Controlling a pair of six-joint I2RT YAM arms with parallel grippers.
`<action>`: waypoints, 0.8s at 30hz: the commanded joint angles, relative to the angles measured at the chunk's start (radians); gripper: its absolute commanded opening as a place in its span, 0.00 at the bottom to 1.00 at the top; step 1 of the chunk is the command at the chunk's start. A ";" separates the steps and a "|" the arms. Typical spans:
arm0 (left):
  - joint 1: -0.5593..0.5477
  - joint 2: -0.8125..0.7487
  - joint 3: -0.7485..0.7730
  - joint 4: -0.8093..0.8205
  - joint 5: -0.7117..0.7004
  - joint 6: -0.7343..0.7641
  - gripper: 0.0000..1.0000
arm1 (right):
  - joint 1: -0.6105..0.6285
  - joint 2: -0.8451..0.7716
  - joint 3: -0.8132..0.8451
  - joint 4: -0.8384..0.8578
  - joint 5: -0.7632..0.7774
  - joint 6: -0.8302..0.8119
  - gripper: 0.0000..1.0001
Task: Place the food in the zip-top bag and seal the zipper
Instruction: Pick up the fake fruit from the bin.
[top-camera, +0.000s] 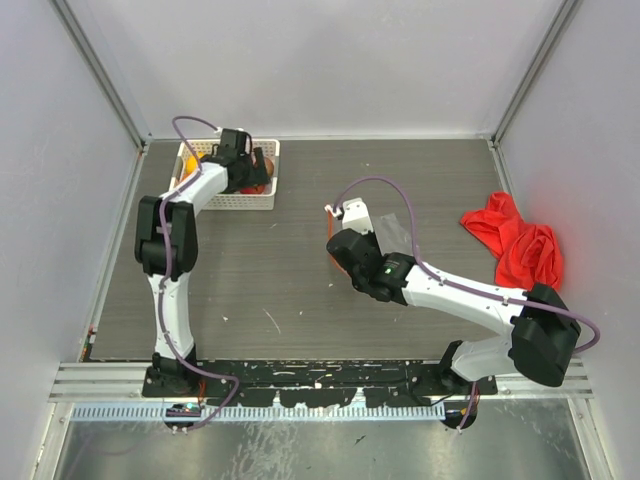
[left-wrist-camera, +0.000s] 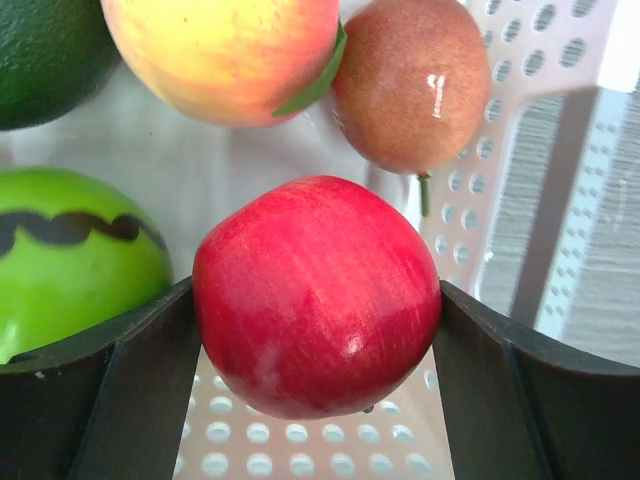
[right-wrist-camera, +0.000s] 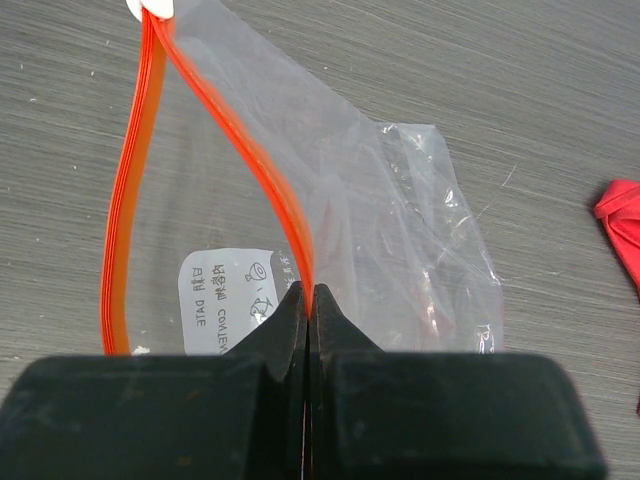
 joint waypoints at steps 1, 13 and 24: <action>0.011 -0.167 -0.068 0.090 0.045 -0.001 0.43 | -0.002 -0.023 0.051 0.041 0.014 0.008 0.01; 0.009 -0.423 -0.314 0.195 0.210 -0.154 0.35 | -0.001 -0.015 0.059 0.057 0.017 0.005 0.00; -0.041 -0.667 -0.607 0.358 0.421 -0.332 0.33 | -0.001 -0.011 0.061 0.072 0.011 0.006 0.00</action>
